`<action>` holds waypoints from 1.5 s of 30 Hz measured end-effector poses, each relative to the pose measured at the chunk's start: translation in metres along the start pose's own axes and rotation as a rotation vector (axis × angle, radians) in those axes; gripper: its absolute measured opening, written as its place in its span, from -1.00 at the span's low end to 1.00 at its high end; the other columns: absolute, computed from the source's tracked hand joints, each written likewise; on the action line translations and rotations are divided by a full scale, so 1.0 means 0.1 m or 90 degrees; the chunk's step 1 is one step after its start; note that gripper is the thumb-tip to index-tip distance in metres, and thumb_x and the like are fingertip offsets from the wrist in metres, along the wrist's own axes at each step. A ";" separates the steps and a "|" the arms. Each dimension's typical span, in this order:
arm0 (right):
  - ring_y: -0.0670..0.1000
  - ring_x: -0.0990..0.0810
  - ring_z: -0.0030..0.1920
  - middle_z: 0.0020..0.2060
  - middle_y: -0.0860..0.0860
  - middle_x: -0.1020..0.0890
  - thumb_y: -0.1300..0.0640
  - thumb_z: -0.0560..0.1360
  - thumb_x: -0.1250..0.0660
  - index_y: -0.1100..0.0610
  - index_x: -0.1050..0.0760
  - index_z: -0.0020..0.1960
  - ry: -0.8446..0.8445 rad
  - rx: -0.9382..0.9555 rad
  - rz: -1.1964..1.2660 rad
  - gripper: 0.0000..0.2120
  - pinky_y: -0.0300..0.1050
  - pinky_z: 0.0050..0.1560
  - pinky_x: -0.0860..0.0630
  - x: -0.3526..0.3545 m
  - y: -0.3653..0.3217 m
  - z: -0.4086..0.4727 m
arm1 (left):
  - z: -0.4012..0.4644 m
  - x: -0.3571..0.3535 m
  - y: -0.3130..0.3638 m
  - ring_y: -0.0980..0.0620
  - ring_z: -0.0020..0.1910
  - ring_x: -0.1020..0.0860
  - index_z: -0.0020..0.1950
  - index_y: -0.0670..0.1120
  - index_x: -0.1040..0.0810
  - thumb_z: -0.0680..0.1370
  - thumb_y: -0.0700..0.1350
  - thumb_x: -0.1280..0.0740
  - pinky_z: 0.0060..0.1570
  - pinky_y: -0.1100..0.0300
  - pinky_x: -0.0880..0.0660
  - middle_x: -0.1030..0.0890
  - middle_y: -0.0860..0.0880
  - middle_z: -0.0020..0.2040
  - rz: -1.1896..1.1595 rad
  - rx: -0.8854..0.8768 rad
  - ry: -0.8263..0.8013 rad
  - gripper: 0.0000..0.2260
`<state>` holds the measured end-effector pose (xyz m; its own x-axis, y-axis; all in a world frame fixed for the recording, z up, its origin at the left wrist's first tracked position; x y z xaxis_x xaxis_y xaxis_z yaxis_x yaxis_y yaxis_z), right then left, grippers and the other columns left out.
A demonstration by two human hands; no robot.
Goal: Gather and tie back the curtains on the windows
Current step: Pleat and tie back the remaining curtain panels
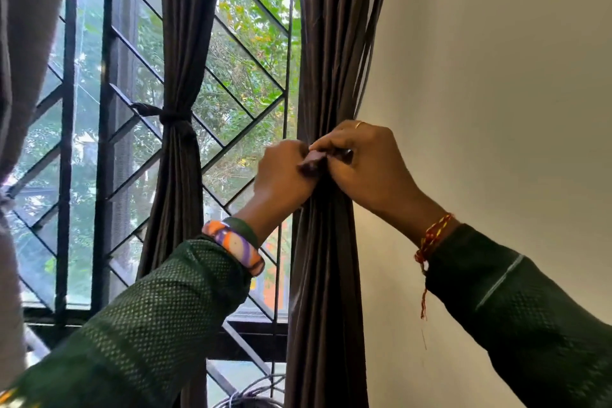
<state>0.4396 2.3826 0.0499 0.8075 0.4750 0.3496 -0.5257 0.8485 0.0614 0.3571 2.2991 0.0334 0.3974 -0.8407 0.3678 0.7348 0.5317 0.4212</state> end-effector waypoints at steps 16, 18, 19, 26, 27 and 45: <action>-0.06 -0.61 -0.29 -0.32 -0.03 -0.64 0.12 0.32 -0.50 0.09 -0.66 -0.10 -0.016 -0.141 0.027 -0.84 -0.14 -0.16 -0.55 0.03 0.25 0.26 | -0.16 0.06 -0.03 -0.07 -0.19 -0.60 0.02 -0.21 -0.61 0.29 -0.31 -0.28 -0.12 0.16 -0.58 -0.62 -0.16 -0.12 -0.194 -0.251 -0.040 -0.67; -0.11 -0.57 -0.36 -0.40 -0.08 -0.59 0.10 0.33 -0.50 0.09 -0.65 -0.14 -0.034 -0.158 0.020 -0.87 -0.19 -0.21 -0.50 0.05 0.26 0.28 | -0.23 0.09 0.08 -0.07 -0.25 -0.56 -0.01 -0.20 -0.63 0.32 -0.25 -0.32 -0.25 0.19 -0.54 -0.62 -0.14 -0.13 -0.054 -0.350 -0.004 -0.74; -0.11 -0.56 -0.36 -0.40 -0.09 -0.58 0.10 0.34 -0.50 0.09 -0.65 -0.15 -0.042 -0.165 0.013 -0.88 -0.19 -0.22 -0.49 0.06 0.27 0.29 | -0.27 0.12 0.13 -0.11 -0.26 -0.56 -0.05 -0.18 -0.64 0.36 -0.18 -0.34 -0.32 0.15 -0.52 -0.62 -0.14 -0.14 0.039 -0.397 0.035 -0.79; 0.13 -0.65 -0.25 -0.34 0.11 -0.61 0.15 0.39 -0.46 0.14 -0.55 -0.32 -0.090 -0.300 0.108 -0.84 0.03 -0.19 -0.64 0.14 0.30 0.32 | -0.39 0.15 0.48 -0.06 -0.20 -0.39 -0.19 -0.13 -0.55 0.44 -0.21 -0.24 -0.44 0.13 -0.39 -0.41 -0.12 0.18 0.440 -0.730 0.142 -0.90; 0.12 -0.63 -0.24 -0.31 0.13 -0.59 0.18 0.41 -0.45 0.17 -0.53 -0.29 -0.106 -0.341 0.139 -0.85 -0.03 -0.26 -0.63 0.15 0.32 0.33 | -0.36 0.15 0.51 -0.06 -0.21 -0.44 -0.20 -0.14 -0.55 0.45 -0.22 -0.20 -0.44 0.13 -0.42 -0.42 -0.11 0.20 0.445 -0.759 0.120 -0.87; 0.02 -0.55 -0.06 -0.12 0.01 -0.56 -0.01 0.57 -0.22 0.11 -0.53 0.05 -0.189 -0.414 0.254 -0.78 -0.07 -0.17 -0.59 0.26 0.15 0.29 | 0.15 0.21 0.76 -0.13 -0.10 -0.61 0.08 -0.08 -0.60 0.49 -0.14 -0.34 -0.17 0.11 -0.52 -0.64 -0.12 -0.05 0.209 -0.423 -0.089 -0.82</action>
<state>0.4454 2.4009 0.0874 0.4401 0.7659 0.4687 -0.4246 0.6374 -0.6429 0.4131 2.3236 0.0856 0.6122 -0.6049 0.5092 0.7852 0.5411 -0.3012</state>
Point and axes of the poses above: each hand's wrist, its own z-axis towards the middle knuckle, its own x-axis out of the back of the hand, y = z × x, the point moved 7 cm from there along z, towards the middle knuckle
